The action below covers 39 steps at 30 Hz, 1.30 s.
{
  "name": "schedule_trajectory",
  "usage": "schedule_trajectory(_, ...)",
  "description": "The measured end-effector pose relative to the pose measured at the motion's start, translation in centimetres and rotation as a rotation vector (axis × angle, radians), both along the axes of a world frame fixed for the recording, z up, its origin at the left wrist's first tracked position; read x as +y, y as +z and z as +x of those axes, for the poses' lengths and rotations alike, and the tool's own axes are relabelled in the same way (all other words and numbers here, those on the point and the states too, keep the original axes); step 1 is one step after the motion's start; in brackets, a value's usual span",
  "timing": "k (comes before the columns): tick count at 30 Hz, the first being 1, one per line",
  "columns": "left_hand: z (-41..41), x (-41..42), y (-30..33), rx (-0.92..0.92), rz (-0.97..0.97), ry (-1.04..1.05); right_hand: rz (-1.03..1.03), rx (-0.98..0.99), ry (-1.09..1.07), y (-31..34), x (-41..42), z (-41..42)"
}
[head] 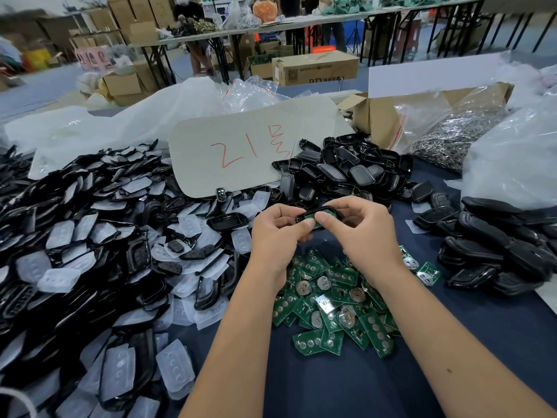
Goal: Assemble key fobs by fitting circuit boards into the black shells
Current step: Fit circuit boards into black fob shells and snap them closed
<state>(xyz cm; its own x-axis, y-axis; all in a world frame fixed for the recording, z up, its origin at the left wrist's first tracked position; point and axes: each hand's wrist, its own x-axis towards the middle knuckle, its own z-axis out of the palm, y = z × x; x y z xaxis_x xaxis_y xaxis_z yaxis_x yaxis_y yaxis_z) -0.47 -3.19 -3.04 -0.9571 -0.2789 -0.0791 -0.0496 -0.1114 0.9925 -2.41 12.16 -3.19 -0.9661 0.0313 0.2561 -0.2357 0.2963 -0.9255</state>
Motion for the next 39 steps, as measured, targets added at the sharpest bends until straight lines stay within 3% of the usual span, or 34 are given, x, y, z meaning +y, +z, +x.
schedule_trajectory(7,0.1,0.2,0.3,0.032,-0.031,0.011,-0.123,0.009,0.097,-0.1,0.1,-0.1)
schedule_trajectory(13,0.3,0.7,1.4,0.090,0.219,0.054,-0.404,0.059,0.093,1.6,-2.1,0.6)
schedule_trajectory(16,0.8,0.0,2.3,0.138,0.181,0.105,-0.486,0.031,0.052,2.2,-4.1,1.3)
schedule_trajectory(19,1.4,-2.5,3.9,0.131,0.006,0.180,-0.404,-0.025,0.101,2.5,-6.2,2.5)
schedule_trajectory(22,2.2,-6.6,5.8,0.089,-0.075,0.236,-0.119,0.019,0.219,3.0,-8.1,4.4)
schedule_trajectory(27,4.1,-13.9,8.3,-0.070,-0.265,0.261,0.528,0.185,0.991,4.5,-11.1,7.9)
schedule_trajectory(29,4.9,-15.5,8.3,-0.094,-0.304,0.300,0.681,0.231,1.127,4.4,-12.2,8.9)
schedule_trajectory(34,6.4,-17.0,7.5,-0.133,-0.256,0.379,0.802,0.172,1.091,3.6,-13.9,9.4)
schedule_trajectory(39,6.7,-16.5,7.0,-0.136,-0.220,0.385,0.502,0.024,0.986,2.6,-12.9,8.4)
